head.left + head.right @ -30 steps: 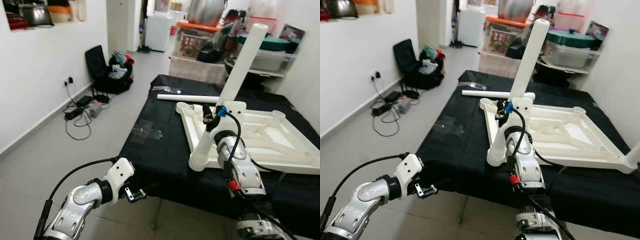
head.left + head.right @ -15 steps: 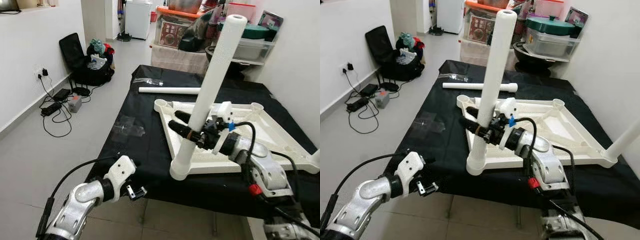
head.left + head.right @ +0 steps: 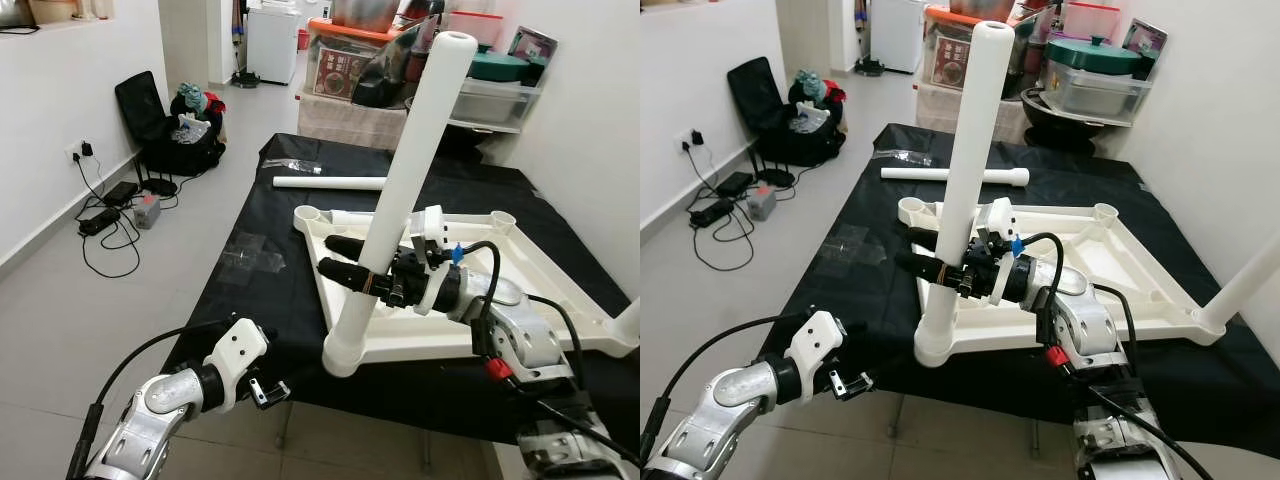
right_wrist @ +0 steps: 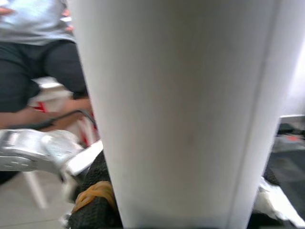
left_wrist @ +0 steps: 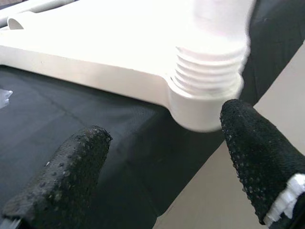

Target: Building children table

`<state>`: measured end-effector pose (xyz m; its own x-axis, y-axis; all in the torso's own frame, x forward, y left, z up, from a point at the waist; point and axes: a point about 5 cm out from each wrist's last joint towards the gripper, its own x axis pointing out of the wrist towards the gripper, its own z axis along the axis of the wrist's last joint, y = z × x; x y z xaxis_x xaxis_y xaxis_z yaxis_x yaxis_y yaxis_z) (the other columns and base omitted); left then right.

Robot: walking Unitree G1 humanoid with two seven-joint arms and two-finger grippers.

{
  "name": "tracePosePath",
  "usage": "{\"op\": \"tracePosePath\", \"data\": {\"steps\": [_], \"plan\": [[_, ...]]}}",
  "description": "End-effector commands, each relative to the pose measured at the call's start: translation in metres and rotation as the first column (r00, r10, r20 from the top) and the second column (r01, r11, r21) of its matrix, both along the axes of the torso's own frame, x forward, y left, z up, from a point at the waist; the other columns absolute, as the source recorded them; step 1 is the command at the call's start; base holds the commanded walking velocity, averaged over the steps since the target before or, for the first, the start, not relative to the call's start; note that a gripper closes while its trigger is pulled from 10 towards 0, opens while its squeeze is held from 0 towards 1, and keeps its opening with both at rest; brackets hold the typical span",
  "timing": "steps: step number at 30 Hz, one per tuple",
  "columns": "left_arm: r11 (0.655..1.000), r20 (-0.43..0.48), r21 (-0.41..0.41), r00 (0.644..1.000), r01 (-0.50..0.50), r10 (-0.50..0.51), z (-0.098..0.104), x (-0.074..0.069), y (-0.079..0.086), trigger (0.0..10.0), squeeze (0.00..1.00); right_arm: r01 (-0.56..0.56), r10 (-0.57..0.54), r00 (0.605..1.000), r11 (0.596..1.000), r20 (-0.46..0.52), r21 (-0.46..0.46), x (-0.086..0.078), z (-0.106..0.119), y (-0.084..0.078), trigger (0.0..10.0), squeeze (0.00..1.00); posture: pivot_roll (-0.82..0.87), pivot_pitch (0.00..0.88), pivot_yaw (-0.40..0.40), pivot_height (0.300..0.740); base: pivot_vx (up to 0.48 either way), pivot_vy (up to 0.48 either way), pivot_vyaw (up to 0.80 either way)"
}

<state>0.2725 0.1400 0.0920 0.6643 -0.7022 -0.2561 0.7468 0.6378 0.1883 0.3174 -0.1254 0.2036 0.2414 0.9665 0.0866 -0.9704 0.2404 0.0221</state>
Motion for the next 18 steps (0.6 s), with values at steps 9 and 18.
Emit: {"op": "tracePosePath", "data": {"steps": [9, 18], "plan": [[1.0, -0.019, -0.012, 1.0, 0.001, -0.001, -0.002, -0.006, -0.005, 10.0, 0.0, -0.098, 0.086, 0.957, 0.995, -0.276, -0.03, 0.008, -0.046, 0.025, 10.0, 0.0, 0.15, 0.0, -0.169, 0.74, 0.0, 0.0, 0.0], [1.0, -0.018, -0.01, 1.0, -0.009, 0.009, -0.003, -0.007, -0.003, 10.0, 0.0, 0.029, -0.03, 0.964, 1.0, -0.265, -0.009, 0.022, -0.044, 0.017, 10.0, 0.0, 0.15, 0.0, -0.173, 0.74, 0.0, 0.0, 0.0]]}}
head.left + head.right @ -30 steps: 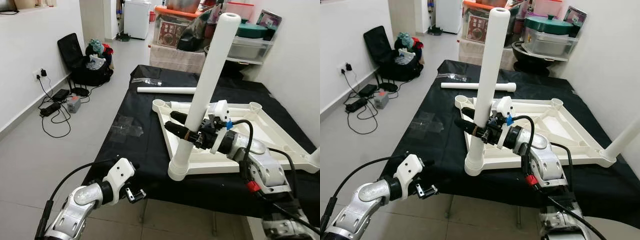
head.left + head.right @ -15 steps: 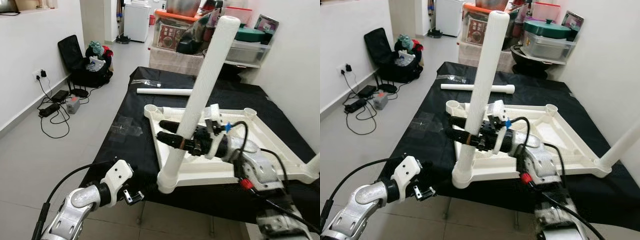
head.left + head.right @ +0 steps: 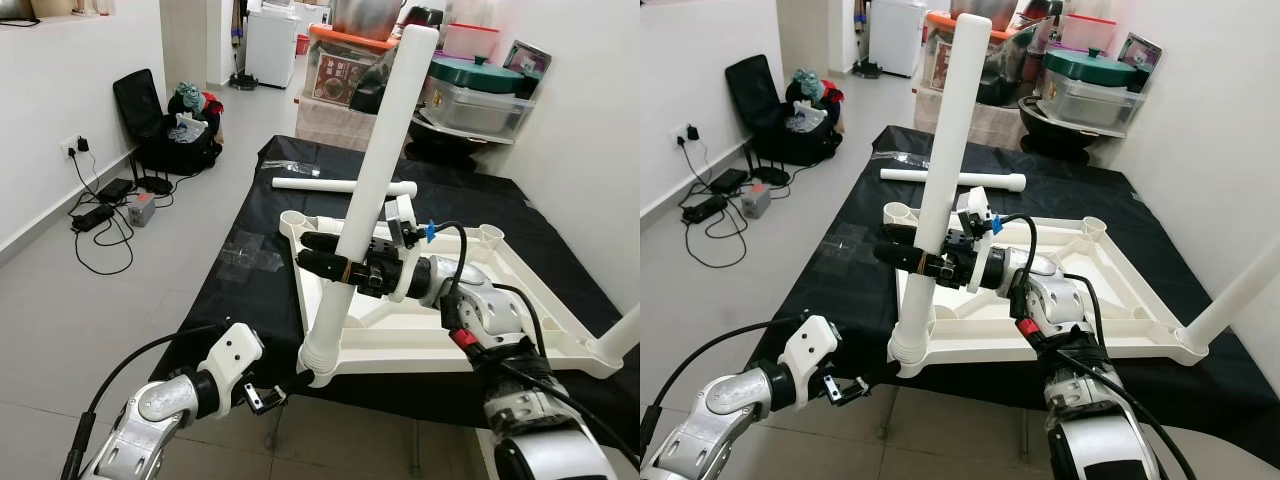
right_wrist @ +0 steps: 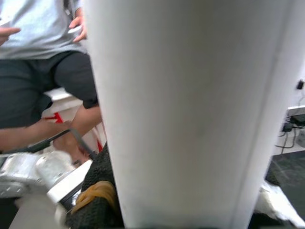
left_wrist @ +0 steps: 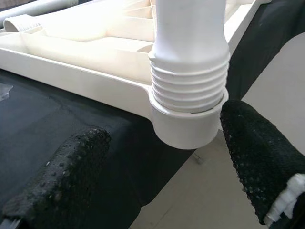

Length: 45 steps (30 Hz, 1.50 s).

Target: Building children table

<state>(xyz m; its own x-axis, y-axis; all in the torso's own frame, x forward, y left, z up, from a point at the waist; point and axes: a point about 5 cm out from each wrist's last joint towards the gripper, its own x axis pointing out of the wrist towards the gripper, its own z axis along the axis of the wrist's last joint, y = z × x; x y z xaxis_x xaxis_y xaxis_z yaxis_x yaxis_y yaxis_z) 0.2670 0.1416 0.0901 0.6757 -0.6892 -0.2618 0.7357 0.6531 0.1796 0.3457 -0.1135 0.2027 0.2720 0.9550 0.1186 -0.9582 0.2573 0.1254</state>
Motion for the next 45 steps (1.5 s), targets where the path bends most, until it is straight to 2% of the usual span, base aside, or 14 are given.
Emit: {"op": "tracePosePath", "data": {"steps": [1, 10, 15, 27, 30, 32, 35, 37, 39, 40, 41, 42, 44, 45], "plan": [[1.0, -0.008, -0.008, 1.0, 0.008, -0.008, -0.002, -0.002, -0.004, 10.0, 0.0, 0.032, -0.041, 0.986, 0.998, -0.161, -0.057, -0.005, -0.042, 0.002, 10.0, 0.0, 0.14, 0.0, -0.171, 0.74, 0.0, 0.0, 0.0], [1.0, -0.002, -0.019, 1.0, 0.012, -0.012, 0.002, 0.002, -0.008, 10.0, 0.0, 0.263, -0.266, 0.963, 0.962, -0.036, -0.073, -0.001, -0.043, -0.015, 10.0, 0.0, 0.12, 0.0, -0.151, 0.74, 0.0, 0.0, 0.0], [1.0, -0.006, -0.011, 1.0, 0.005, -0.005, 0.001, 0.002, -0.004, 10.0, 0.0, 0.459, -0.469, 0.883, 0.867, -0.005, -0.192, 0.006, -0.057, -0.022, 10.0, 0.0, 0.1, 0.0, -0.14, 0.74, 0.0, 0.0, 0.0], [1.0, 0.001, -0.019, 1.0, 0.015, -0.015, 0.003, 0.007, -0.009, 10.0, 0.0, 0.573, -0.623, 0.782, 0.726, -0.012, -0.379, 0.002, -0.073, -0.02, 10.0, 0.0, 0.09, 0.0, -0.133, 0.74, 0.0, 0.0, 0.0], [1.0, 0.0, -0.017, 1.0, 0.01, -0.01, 0.003, 0.007, -0.007, 10.0, 0.0, 0.622, -0.706, 0.706, 0.659, -0.062, -0.422, 0.004, -0.08, -0.022, 10.0, 0.0, 0.09, 0.0, -0.132, 0.74, 0.0, 0.0, 0.0], [1.0, -0.002, -0.016, 1.0, 0.009, -0.009, 0.002, 0.007, -0.007, 10.0, 0.0, 0.691, -0.8, 0.59, 0.57, -0.108, -0.445, 0.01, -0.087, -0.024, 10.0, 0.0, 0.09, 0.0, -0.135, 0.74, 0.0, 0.0, 0.0], [1.0, -0.001, -0.017, 1.0, 0.009, -0.009, 0.002, 0.007, -0.007, 10.0, 0.0, 0.71, -0.825, 0.551, 0.542, -0.125, -0.45, 0.011, -0.089, -0.024, 10.0, 0.0, 0.09, 0.0, -0.135, 0.74, 0.0, 0.0, 0.0], [1.0, 0.001, -0.02, 1.0, 0.009, -0.009, 0.003, 0.009, -0.009, 10.0, 0.0, 0.793, -0.918, 0.376, 0.388, -0.123, -0.469, 0.015, -0.092, -0.033, 10.0, 0.0, 0.09, 0.0, -0.134, 0.74, 0.0, 0.0, 0.0], [1.0, 0.001, -0.02, 1.0, 0.009, -0.009, 0.003, 0.009, -0.009, 10.0, 0.0, 0.793, -0.918, 0.376, 0.388, -0.123, -0.469, 0.015, -0.092, -0.033, 10.0, 0.0, 0.09, 0.0, -0.134, 0.74, 0.0, 0.0, 0.0], [1.0, 0.003, -0.021, 1.0, 0.009, -0.009, 0.003, 0.01, -0.009, 10.0, 0.0, 0.824, -0.949, 0.294, 0.313, -0.116, -0.472, 0.015, -0.092, -0.038, 10.0, 0.0, 0.09, 0.0, -0.137, 0.74, 0.0, 0.0, 0.0], [1.0, 0.003, -0.021, 1.0, 0.009, -0.009, 0.003, 0.01, -0.009, 10.0, 0.0, 0.824, -0.949, 0.294, 0.313, -0.116, -0.472, 0.015, -0.092, -0.038, 10.0, 0.0, 0.09, 0.0, -0.137, 0.74, 0.0, 0.0, 0.0], [1.0, 0.004, -0.023, 1.0, 0.006, -0.006, 0.004, 0.01, -0.009, 10.0, 0.0, 0.861, -0.976, 0.194, 0.217, -0.098, -0.46, 0.012, -0.092, -0.045, 10.0, 0.0, 0.09, 0.0, -0.138, 0.74, 0.0, 0.0, 0.0], [1.0, 0.004, -0.023, 1.0, 0.006, -0.006, 0.004, 0.01, -0.009, 10.0, 0.0, 0.861, -0.976, 0.194, 0.217, -0.098, -0.46, 0.012, -0.092, -0.045, 10.0, 0.0, 0.09, 0.0, -0.138, 0.74, 0.0, 0.0, 0.0], [1.0, 0.003, -0.021, 1.0, 0.001, -0.001, 0.003, 0.009, -0.007, 10.0, 0.0, 0.883, -0.989, 0.126, 0.147, -0.078, -0.446, 0.008, -0.092, -0.05, 10.0, 0.0, 0.09, 0.0, -0.134, 0.74, 0.0, 0.0, 0.0]]}}
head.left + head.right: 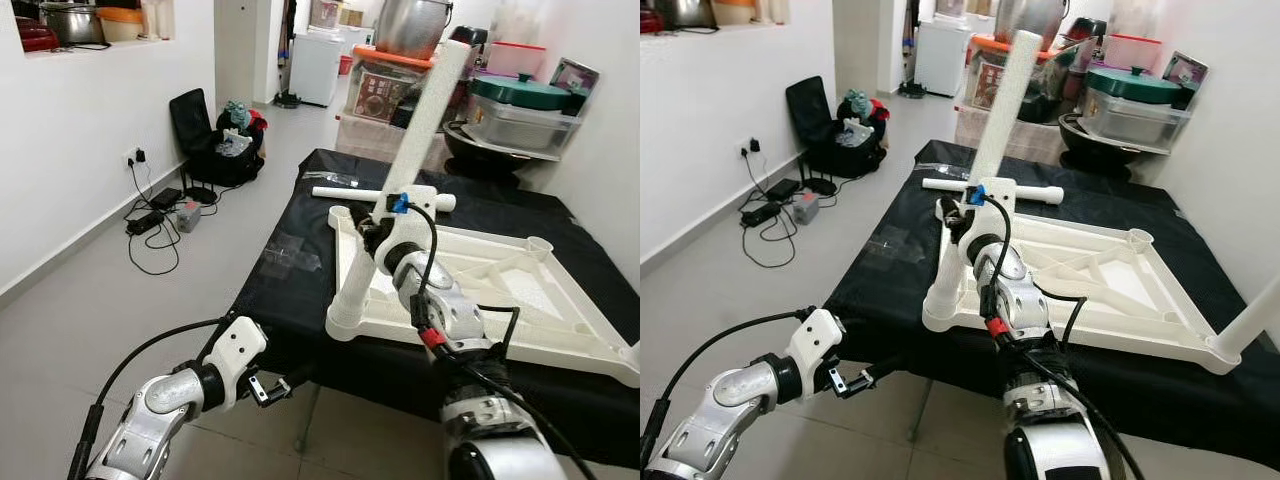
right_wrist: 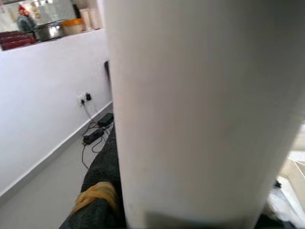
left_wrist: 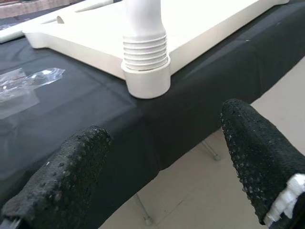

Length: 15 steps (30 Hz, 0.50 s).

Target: Building children table

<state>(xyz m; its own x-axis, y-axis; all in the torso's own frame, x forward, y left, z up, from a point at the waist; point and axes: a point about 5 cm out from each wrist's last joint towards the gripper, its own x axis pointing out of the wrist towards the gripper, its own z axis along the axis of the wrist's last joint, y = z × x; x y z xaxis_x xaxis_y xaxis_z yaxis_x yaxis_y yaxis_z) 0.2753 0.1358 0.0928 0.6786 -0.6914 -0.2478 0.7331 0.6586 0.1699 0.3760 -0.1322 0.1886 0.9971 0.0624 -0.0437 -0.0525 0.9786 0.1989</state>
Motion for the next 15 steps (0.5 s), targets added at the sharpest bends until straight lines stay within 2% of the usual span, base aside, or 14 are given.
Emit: {"op": "tracePosePath", "data": {"steps": [1, 3, 4, 8, 13, 15], "plan": [[1.0, 0.002, -0.002, 1.0, 0.001, -0.001, 0.0, 0.001, 0.0, 10.0, 0.0, 0.198, -0.24, 0.936, 0.964, -0.258, -0.176, -0.028, -0.076, -0.031, 10.0, 0.0, 0.08, 0.0, -0.132, 0.74, 0.0, 0.0, 0.0], [1.0, 0.002, -0.001, 1.0, -0.001, 0.001, 0.0, 0.001, 0.001, 10.0, 0.0, 0.224, -0.269, 0.934, 0.953, -0.234, -0.202, -0.033, -0.075, -0.031, 10.0, 0.0, 0.08, 0.0, -0.132, 0.74, 0.0, 0.0, 0.0], [1.0, 0.006, 0.0, 1.0, -0.002, 0.002, 0.001, 0.003, 0.0, 10.0, 0.0, 0.246, -0.302, 0.933, 0.931, -0.195, -0.27, -0.038, -0.072, -0.029, 10.0, 0.0, 0.08, 0.0, -0.127, 0.74, 0.0, 0.0, 0.0], [1.0, 0.009, -0.002, 1.0, -0.001, 0.001, 0.001, 0.005, -0.002, 10.0, 0.0, 0.275, -0.337, 0.924, 0.914, -0.181, -0.298, -0.038, -0.071, -0.03, 10.0, 0.0, 0.07, 0.0, -0.126, 0.74, 0.0, 0.0, 0.0], [1.0, 0.014, -0.007, 1.0, -0.003, 0.003, 0.002, 0.005, -0.002, 10.0, 0.0, 0.268, -0.324, 0.928, 0.923, -0.183, -0.275, -0.038, -0.072, -0.024, 10.0, 0.0, 0.08, 0.0, -0.129, 0.74, 0.0, 0.0, 0.0], [1.0, 0.011, -0.003, 1.0, -0.007, 0.007, 0.0, 0.005, 0.0, 10.0, 0.0, 0.195, -0.25, 0.949, 0.944, -0.19, -0.268, -0.037, -0.072, -0.015, 10.0, 0.0, 0.08, 0.0, -0.128, 0.74, 0.0, 0.0, 0.0]]}}
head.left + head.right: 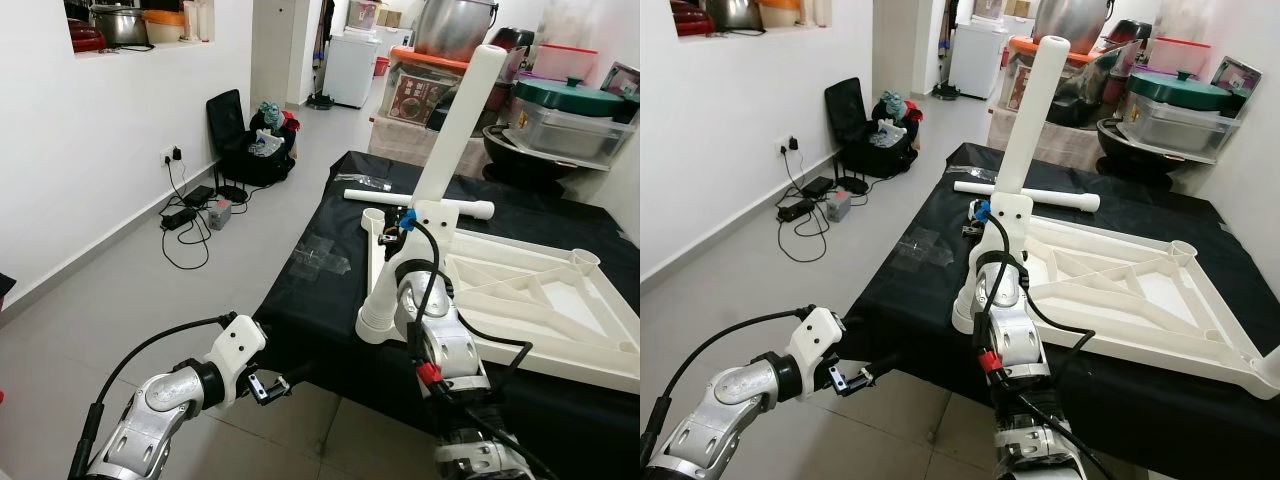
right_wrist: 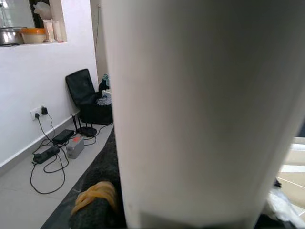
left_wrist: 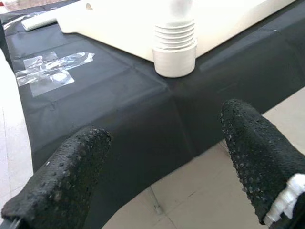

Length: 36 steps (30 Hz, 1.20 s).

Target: Building children table

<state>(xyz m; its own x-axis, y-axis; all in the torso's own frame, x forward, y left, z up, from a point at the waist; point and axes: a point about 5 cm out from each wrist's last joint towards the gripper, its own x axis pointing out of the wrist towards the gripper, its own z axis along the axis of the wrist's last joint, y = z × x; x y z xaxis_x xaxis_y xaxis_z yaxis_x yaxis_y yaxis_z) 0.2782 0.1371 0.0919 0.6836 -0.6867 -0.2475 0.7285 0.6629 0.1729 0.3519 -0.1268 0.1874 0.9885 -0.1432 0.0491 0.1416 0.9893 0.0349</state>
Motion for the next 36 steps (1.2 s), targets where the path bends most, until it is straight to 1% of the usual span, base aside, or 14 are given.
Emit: {"op": "tracePosePath", "data": {"steps": [1, 2, 4, 5, 6, 7, 9, 11, 12, 13, 14, 15, 25, 36], "plan": [[1.0, 0.007, -0.004, 1.0, -0.002, 0.002, 0.001, 0.002, -0.001, 10.0, 0.0, 0.024, -0.039, 0.951, 0.998, -0.306, -0.053, -0.013, -0.071, -0.018, 10.0, 0.0, 0.08, 0.0, -0.128, 0.74, 0.0, 0.0, 0.0], [1.0, 0.007, -0.004, 1.0, -0.002, 0.002, 0.001, 0.002, -0.001, 10.0, 0.0, 0.024, -0.039, 0.951, 0.998, -0.306, -0.053, -0.013, -0.071, -0.018, 10.0, 0.0, 0.08, 0.0, -0.128, 0.74, 0.0, 0.0, 0.0], [1.0, 0.009, -0.005, 1.0, -0.003, 0.003, 0.002, 0.004, -0.001, 10.0, 0.0, -0.336, 0.331, 0.906, 0.942, -0.265, 0.029, -0.008, -0.059, 0.015, 10.0, 0.0, 0.07, 0.0, -0.127, 0.74, 0.0, 0.0, 0.0], [1.0, 0.009, -0.005, 1.0, -0.003, 0.003, 0.002, 0.004, -0.001, 10.0, 0.0, -0.336, 0.331, 0.906, 0.942, -0.265, 0.029, -0.008, -0.059, 0.015, 10.0, 0.0, 0.07, 0.0, -0.127, 0.74, 0.0, 0.0, 0.0], [1.0, 0.01, -0.006, 1.0, -0.003, 0.003, 0.002, 0.005, -0.001, 10.0, 0.0, -0.464, 0.458, 0.854, 0.885, -0.247, 0.038, -0.011, -0.055, 0.027, 10.0, 0.0, 0.07, 0.0, -0.127, 0.74, 0.0, 0.0, 0.0], [1.0, 0.012, -0.007, 1.0, -0.002, 0.002, 0.002, 0.006, -0.002, 10.0, 0.0, -0.636, 0.633, 0.743, 0.769, -0.216, 0.064, -0.019, -0.048, 0.04, 10.0, 0.0, 0.07, 0.0, -0.126, 0.74, 0.0, 0.0, 0.0], [1.0, 0.012, -0.007, 1.0, -0.002, 0.002, 0.002, 0.006, -0.002, 10.0, 0.0, -0.636, 0.633, 0.743, 0.769, -0.216, 0.064, -0.019, -0.048, 0.04, 10.0, 0.0, 0.07, 0.0, -0.126, 0.74, 0.0, 0.0, 0.0], [1.0, 0.014, -0.012, 1.0, -0.002, 0.002, 0.002, 0.007, -0.004, 10.0, 0.0, -0.85, 0.845, 0.506, 0.523, -0.17, 0.067, -0.039, -0.037, 0.05, 10.0, 0.0, 0.09, 0.0, -0.14, 0.74, 0.0, 0.0, 0.0], [1.0, 0.014, -0.012, 1.0, -0.002, 0.002, 0.002, 0.007, -0.004, 10.0, 0.0, -0.85, 0.845, 0.506, 0.523, -0.17, 0.067, -0.039, -0.037, 0.05, 10.0, 0.0, 0.09, 0.0, -0.14, 0.74, 0.0, 0.0, 0.0], [1.0, 0.016, -0.016, 1.0, -0.003, 0.003, 0.003, 0.007, -0.004, 10.0, 0.0, -0.913, 0.906, 0.391, 0.404, -0.162, 0.059, -0.05, -0.033, 0.05, 10.0, 0.0, 0.09, 0.0, -0.141, 0.74, 0.0, 0.0, 0.0], [1.0, 0.016, -0.016, 1.0, -0.003, 0.003, 0.003, 0.007, -0.004, 10.0, 0.0, -0.913, 0.906, 0.391, 0.404, -0.162, 0.059, -0.05, -0.033, 0.05, 10.0, 0.0, 0.09, 0.0, -0.141, 0.74, 0.0, 0.0, 0.0], [1.0, 0.014, -0.017, 1.0, -0.006, 0.006, 0.002, 0.006, -0.003, 10.0, 0.0, -0.941, 0.931, 0.323, 0.335, -0.171, 0.049, -0.053, -0.033, 0.045, 10.0, 0.0, 0.09, 0.0, -0.144, 0.74, 0.0, 0.0, 0.0], [1.0, 0.008, -0.018, 1.0, -0.018, 0.018, 0.0, 0.004, -0.001, 10.0, 0.0, -0.985, 0.98, 0.096, 0.118, -0.174, 0.124, -0.05, -0.032, 0.027, 10.0, 0.0, 0.1, 0.0, -0.155, 0.74, 0.0, 0.0, 0.0], [0.999, 0.0, -0.019, 1.0, -0.031, 0.031, -0.002, -0.002, 0.003, 10.0, 0.0, -0.979, 0.992, 0.034, 0.057, -0.121, 0.196, -0.03, -0.034, 0.032, 10.0, 0.0, 0.13, 0.0, -0.169, 0.74, 0.0, 0.0, 0.0]]}}
